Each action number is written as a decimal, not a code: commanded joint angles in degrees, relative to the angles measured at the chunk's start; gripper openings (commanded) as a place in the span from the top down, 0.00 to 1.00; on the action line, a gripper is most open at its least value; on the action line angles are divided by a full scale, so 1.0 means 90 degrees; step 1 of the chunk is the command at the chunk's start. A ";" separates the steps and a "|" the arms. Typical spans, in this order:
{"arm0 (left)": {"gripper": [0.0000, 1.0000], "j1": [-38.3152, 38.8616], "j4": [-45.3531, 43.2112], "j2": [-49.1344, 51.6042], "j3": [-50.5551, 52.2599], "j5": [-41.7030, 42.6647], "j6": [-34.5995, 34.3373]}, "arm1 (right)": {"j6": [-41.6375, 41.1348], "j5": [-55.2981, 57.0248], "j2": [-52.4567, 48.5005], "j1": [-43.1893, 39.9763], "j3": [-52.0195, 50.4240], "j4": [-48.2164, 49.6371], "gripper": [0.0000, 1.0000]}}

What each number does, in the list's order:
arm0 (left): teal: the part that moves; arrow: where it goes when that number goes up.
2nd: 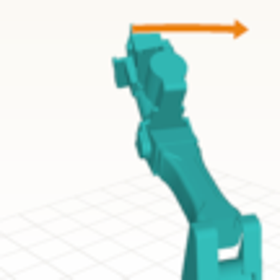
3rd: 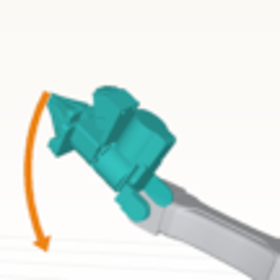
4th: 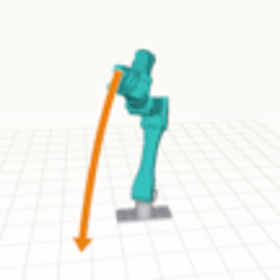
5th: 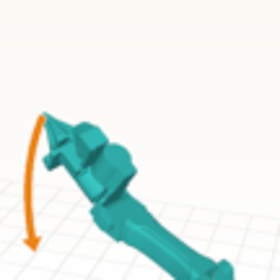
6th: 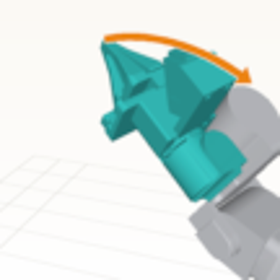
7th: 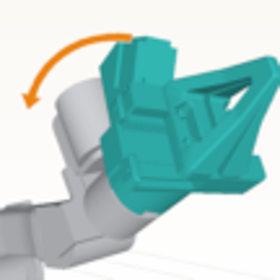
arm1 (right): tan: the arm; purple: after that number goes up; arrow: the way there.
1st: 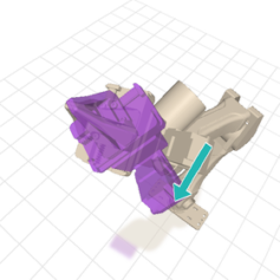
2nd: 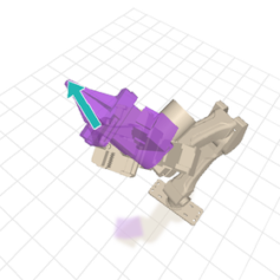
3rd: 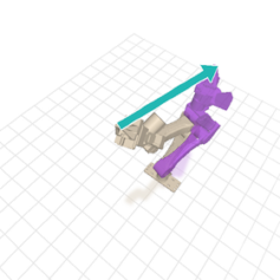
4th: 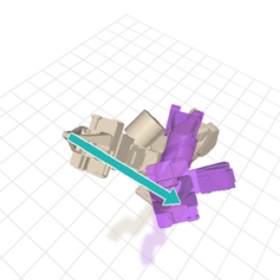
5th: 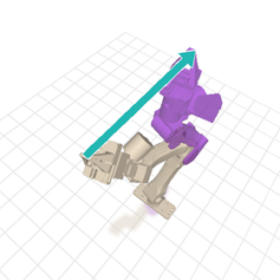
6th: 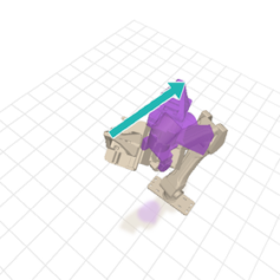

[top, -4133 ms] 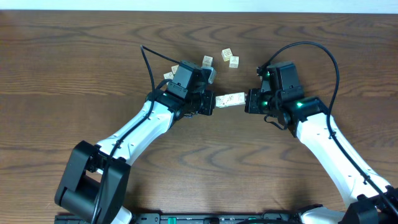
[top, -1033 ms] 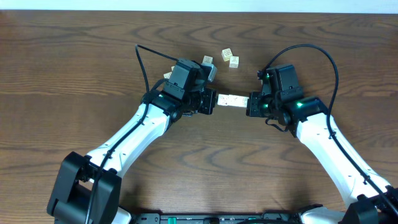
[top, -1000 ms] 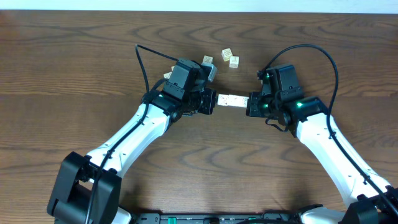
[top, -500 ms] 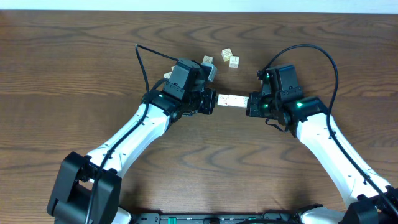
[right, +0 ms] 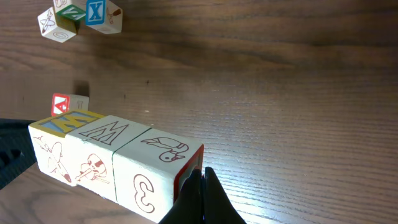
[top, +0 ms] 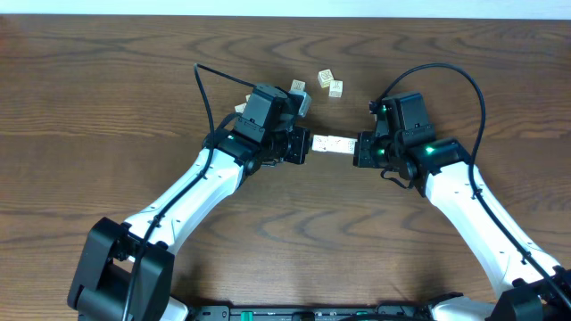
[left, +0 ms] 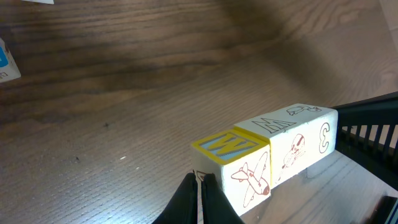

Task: Lift 3 blocks

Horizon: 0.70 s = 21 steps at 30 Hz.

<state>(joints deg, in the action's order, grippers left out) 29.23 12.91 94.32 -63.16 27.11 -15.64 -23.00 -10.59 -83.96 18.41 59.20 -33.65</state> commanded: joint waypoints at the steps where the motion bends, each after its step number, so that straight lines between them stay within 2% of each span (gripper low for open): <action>1: 0.93 0.0367 -0.0124 -0.0136 -0.0391 0.1202 -0.0007 | 0.0085 -0.1593 0.0015 0.0340 0.0197 0.0148 0.99; 21: 0.93 0.0367 0.0034 -0.0061 -0.0389 0.1197 -0.0005 | 0.0087 -0.1520 0.0007 0.0340 0.0197 0.0107 0.99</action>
<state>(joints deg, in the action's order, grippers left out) 29.23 14.22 94.32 -63.18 27.99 -15.64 -23.00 -10.61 -83.96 18.41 59.20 -34.13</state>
